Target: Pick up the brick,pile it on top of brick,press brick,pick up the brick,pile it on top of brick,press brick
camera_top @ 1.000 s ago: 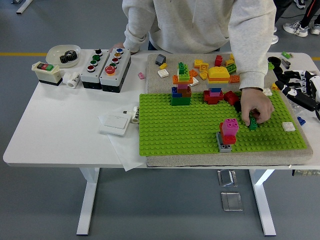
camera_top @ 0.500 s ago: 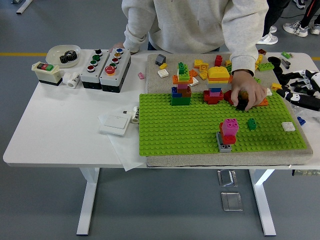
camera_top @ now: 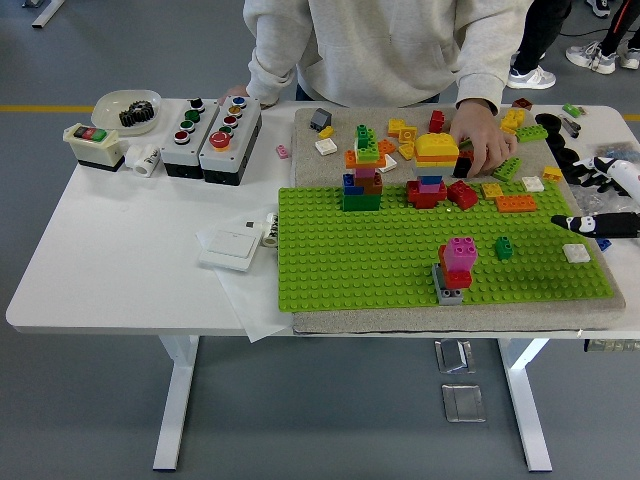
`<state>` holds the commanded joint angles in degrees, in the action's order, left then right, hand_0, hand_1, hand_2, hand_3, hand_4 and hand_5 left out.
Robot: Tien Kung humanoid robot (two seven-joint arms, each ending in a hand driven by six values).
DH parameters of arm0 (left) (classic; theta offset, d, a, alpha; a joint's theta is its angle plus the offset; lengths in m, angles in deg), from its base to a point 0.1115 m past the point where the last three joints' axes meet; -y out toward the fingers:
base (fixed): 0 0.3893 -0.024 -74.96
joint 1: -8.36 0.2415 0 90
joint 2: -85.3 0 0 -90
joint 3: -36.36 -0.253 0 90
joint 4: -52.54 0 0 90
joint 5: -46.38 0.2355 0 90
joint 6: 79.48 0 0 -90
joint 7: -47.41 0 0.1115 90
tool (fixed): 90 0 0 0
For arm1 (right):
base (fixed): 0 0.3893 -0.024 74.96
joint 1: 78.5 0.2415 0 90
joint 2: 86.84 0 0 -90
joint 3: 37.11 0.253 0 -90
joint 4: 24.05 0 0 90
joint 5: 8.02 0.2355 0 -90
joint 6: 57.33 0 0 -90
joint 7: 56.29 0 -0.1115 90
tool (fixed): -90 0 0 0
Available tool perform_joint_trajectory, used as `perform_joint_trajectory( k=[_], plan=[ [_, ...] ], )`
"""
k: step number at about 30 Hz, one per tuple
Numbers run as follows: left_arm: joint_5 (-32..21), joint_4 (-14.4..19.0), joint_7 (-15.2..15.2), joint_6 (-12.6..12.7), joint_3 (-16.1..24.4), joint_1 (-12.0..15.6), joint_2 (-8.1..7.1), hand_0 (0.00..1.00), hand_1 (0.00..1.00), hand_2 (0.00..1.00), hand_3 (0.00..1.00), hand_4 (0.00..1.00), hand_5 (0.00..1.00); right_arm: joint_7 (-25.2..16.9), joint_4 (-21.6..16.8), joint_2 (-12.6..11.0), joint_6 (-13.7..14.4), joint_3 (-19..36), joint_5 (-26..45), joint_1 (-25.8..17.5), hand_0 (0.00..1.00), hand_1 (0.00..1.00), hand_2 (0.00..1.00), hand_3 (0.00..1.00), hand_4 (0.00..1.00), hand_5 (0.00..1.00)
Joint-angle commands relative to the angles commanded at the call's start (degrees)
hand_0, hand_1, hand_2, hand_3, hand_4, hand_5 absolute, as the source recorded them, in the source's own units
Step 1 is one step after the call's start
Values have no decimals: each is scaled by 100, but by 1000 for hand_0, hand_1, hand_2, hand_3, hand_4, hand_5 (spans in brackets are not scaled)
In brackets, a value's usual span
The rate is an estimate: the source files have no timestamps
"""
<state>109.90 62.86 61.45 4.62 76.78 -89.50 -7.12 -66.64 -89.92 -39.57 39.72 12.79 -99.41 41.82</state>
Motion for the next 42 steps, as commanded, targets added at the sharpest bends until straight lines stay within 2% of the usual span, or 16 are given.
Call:
perform_joint_trajectory(
  k=[2, 3, 11, 17, 24, 28, 42],
  plan=[
    [22, 0, 3, -3, 8, 3, 1, 794, 704, 592, 534, 525, 510, -13, 62, -10, -55, -87, -80, 63, 662, 718, 781, 825, 944, 425],
    [24, 0, 3, -5, 0, 5, 1, 794, 703, 592, 533, 524, 509, -22, 101, -11, -87, -155, -112, 104, 679, 726, 788, 831, 952, 373],
    [-33, 0, -10, 2, -49, -3, 5, 795, 703, 593, 533, 525, 510, -141, 381, 42, -254, -844, -421, 527, 693, 731, 791, 832, 950, 346],
    [-87, 0, -20, 12, -56, -20, -2, 793, 704, 592, 533, 526, 512, -159, 469, 150, -298, -1120, -536, 685, 695, 733, 794, 834, 951, 336],
    [-101, 0, -16, 11, -69, -28, -2, 793, 698, 592, 533, 524, 509, -149, 637, 353, -263, -1257, -561, 804, 699, 737, 794, 834, 953, 345],
    [-92, 0, -12, 8, -74, -22, 0, 797, 702, 592, 533, 525, 510, -135, 685, 389, -256, -1284, -635, 830, 701, 737, 795, 835, 950, 350],
    [-52, 0, 4, -2, -64, -19, -14, 790, 697, 591, 533, 525, 510, -61, 533, 344, -255, -1231, -780, 773, 704, 737, 794, 836, 946, 311]
  ],
)
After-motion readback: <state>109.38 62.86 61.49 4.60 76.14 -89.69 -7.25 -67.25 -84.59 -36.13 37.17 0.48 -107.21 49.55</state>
